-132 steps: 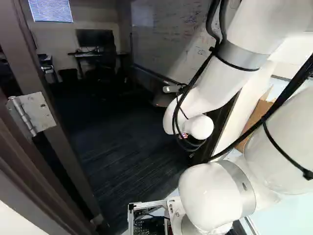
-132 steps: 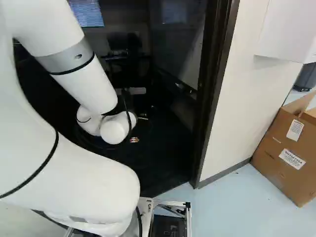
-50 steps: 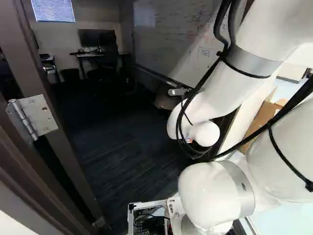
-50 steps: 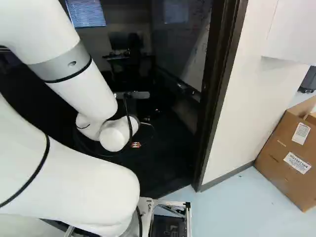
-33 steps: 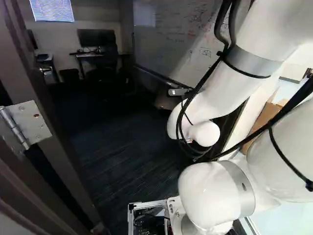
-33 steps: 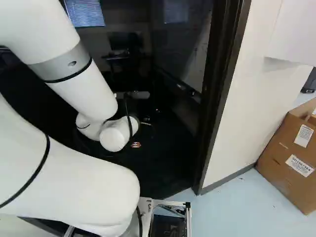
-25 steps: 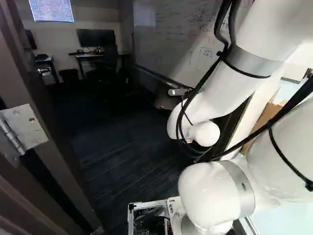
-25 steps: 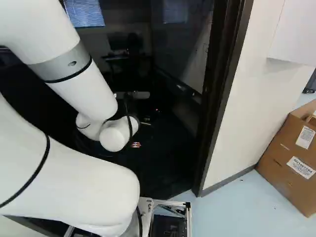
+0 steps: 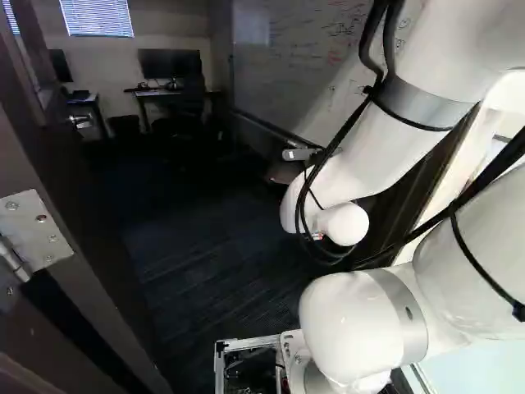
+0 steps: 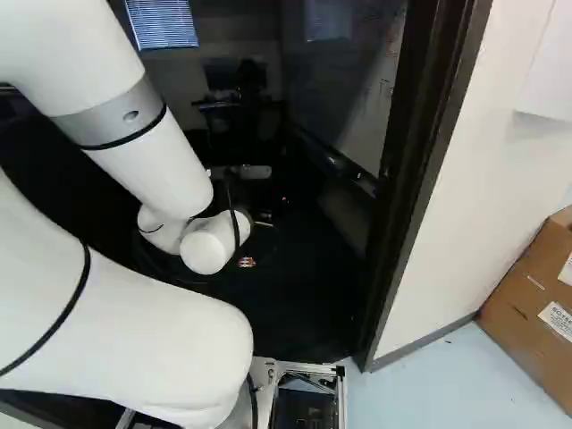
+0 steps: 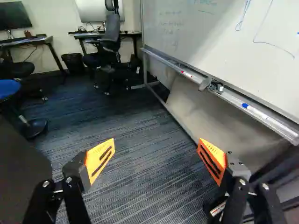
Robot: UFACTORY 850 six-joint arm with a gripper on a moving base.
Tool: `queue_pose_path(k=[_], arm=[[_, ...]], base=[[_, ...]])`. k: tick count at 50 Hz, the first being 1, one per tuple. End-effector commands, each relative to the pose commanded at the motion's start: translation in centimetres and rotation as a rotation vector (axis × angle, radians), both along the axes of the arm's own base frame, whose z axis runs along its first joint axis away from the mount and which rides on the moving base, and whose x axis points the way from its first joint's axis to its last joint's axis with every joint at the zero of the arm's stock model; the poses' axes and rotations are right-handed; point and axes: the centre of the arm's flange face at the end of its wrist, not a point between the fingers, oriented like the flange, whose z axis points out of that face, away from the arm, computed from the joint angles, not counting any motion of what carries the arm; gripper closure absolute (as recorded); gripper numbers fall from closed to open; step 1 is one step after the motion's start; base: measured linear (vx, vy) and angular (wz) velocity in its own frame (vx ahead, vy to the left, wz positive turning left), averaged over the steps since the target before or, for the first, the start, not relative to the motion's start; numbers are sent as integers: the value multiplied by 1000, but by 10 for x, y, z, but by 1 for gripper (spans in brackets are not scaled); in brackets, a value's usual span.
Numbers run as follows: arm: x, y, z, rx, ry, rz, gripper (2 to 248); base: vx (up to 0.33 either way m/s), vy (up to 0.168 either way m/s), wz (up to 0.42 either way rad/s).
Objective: Open the door and move inside
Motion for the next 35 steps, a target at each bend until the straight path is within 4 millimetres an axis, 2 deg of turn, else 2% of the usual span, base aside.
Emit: queue_pose_path(k=[12,35], arm=[[0,0,0,0,0,0,3],[0,0,0,0,0,0,3]], base=[[104,44,211],[124,35,329]])
